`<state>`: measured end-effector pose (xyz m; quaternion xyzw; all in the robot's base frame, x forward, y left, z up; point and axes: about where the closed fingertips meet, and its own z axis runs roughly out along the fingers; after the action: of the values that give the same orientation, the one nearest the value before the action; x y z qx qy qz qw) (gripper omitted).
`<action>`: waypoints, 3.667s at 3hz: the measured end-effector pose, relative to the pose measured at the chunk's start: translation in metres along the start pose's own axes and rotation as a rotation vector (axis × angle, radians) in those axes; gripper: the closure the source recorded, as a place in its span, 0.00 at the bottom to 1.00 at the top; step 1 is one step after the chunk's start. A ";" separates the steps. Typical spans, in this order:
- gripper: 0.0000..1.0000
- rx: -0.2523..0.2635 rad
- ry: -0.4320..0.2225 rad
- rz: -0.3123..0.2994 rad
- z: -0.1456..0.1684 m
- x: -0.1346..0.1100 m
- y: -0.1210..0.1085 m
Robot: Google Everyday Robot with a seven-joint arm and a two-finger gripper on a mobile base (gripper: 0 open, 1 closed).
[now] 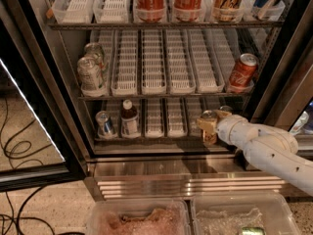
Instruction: Pick orange can from bottom shelf of fridge
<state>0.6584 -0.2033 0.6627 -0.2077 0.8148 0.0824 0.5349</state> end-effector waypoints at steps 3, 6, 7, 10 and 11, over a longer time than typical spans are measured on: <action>1.00 -0.085 0.039 -0.038 0.005 0.001 0.052; 1.00 -0.119 0.136 -0.129 -0.057 -0.002 0.094; 1.00 -0.067 0.113 -0.137 -0.085 -0.003 0.084; 1.00 0.040 0.047 -0.197 -0.143 -0.027 0.068; 1.00 0.001 0.049 -0.212 -0.128 -0.026 0.082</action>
Offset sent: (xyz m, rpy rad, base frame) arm -0.0041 0.0219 -0.0097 -0.0037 0.0338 0.0374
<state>0.5249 -0.1686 0.7324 -0.2944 0.8011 0.0197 0.5207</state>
